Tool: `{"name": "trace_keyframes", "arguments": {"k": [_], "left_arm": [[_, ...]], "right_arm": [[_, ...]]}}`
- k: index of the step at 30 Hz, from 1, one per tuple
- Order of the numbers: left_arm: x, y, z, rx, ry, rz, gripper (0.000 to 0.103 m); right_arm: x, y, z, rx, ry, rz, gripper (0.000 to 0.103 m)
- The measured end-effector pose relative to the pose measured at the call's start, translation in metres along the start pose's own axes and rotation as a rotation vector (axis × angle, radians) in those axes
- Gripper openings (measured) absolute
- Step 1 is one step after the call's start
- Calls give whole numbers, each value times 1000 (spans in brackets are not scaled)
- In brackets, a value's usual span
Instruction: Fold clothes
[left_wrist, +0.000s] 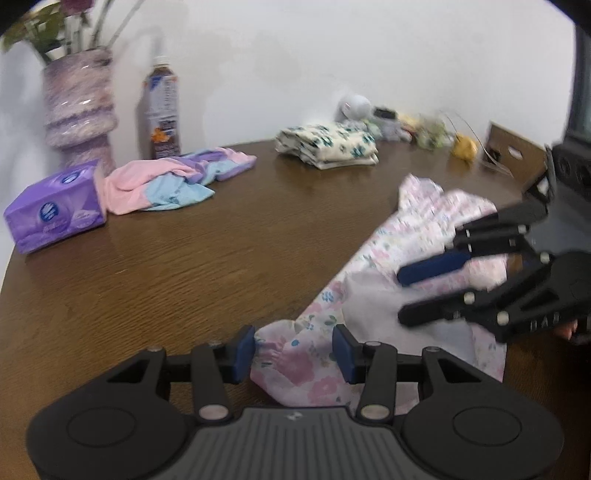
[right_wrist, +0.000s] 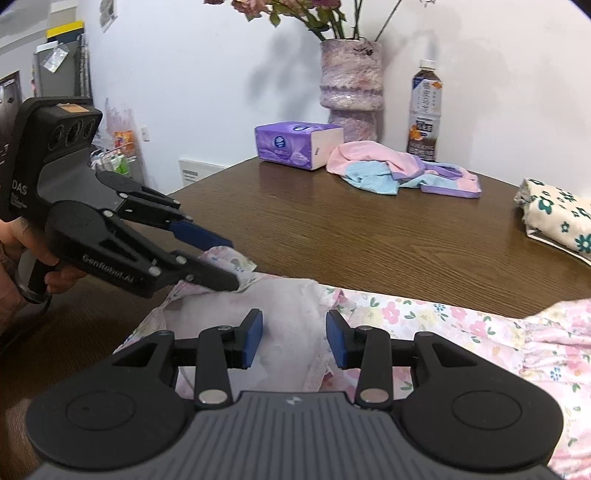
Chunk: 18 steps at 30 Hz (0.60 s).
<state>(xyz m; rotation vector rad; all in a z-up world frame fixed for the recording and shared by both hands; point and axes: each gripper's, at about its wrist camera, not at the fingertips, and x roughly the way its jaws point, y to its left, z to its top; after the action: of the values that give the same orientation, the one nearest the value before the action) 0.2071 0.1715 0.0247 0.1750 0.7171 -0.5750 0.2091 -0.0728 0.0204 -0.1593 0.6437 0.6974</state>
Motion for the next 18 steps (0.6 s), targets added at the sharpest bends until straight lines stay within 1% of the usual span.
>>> {"name": "trace_keyframes", "arguments": {"k": [2,6,18], "left_arm": [[0,0,3,34,16,-20,44],[3,5,6,62,30,-62,44],[8,13,8,97,33,-133,43]], "right_arm": [[-1,2,0,10,2,-13,38],[-2,6,1,34,7,-41,38],[-2,13,-2,90,17,-93,38]]}}
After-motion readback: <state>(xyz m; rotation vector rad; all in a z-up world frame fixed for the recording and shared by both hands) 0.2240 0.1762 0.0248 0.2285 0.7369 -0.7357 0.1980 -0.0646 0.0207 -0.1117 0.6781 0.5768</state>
